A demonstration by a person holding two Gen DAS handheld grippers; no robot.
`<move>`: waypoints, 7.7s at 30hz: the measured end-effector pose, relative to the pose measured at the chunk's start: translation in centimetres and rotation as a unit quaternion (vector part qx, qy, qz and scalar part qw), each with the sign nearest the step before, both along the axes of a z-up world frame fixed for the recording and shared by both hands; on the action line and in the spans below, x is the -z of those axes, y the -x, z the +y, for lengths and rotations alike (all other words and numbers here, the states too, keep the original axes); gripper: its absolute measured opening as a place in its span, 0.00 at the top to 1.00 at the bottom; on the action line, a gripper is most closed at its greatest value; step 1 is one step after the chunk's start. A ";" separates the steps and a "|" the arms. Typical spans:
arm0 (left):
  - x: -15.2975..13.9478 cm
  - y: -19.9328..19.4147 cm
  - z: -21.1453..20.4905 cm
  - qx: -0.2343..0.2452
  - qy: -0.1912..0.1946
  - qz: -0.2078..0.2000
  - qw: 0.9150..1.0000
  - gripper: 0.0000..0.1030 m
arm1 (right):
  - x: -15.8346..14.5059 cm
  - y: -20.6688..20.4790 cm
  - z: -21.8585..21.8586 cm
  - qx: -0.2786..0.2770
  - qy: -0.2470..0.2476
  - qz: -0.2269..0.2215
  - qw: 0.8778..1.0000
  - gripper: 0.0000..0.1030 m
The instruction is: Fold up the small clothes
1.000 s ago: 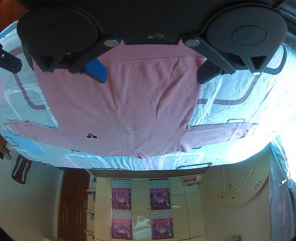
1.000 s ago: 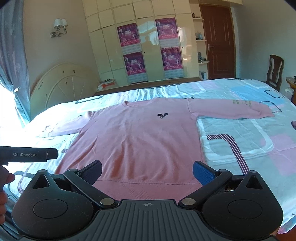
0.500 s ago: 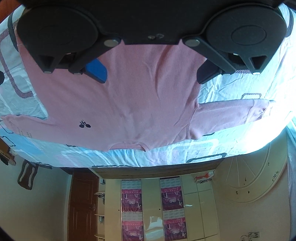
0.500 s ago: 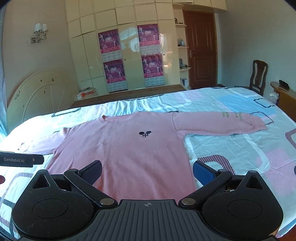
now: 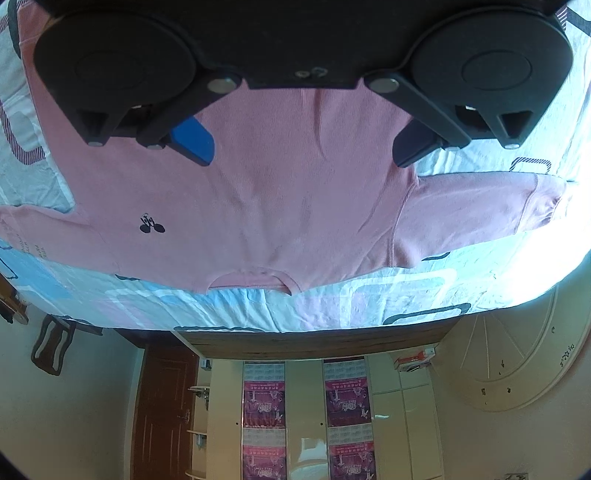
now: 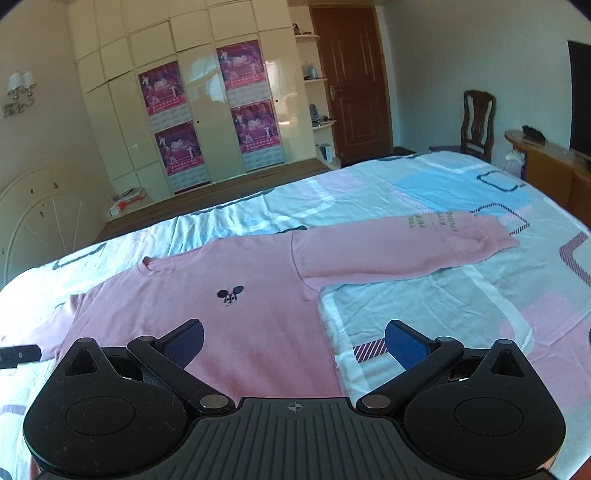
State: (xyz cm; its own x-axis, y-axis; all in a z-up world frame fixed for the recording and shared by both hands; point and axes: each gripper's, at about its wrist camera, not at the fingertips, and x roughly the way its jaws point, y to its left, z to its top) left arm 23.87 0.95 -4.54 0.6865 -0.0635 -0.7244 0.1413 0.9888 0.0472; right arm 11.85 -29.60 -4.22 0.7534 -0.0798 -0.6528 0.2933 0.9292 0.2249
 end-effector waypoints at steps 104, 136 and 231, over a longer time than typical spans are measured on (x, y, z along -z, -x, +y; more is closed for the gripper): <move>9.8 -17.2 -16.4 0.064 0.096 -0.045 0.992 0.90 | 13.0 -14.8 -6.0 -0.115 0.031 0.090 0.989 0.30; 12.7 -18.0 -1.1 -0.133 0.218 0.022 0.966 0.56 | 11.1 -17.3 -6.1 -0.152 -0.026 0.044 0.987 0.62; 8.6 -16.5 39.5 -0.332 0.245 -0.091 0.906 0.93 | 13.6 -26.3 21.7 -0.139 0.041 0.122 0.982 0.31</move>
State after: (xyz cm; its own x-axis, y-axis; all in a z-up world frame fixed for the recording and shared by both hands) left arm 40.39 40.48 -13.16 0.7958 0.1246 -0.5926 -0.4596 0.7615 -0.4571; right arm 38.19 -7.90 -17.85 0.5755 0.0478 -0.8164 0.0613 0.9930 0.1014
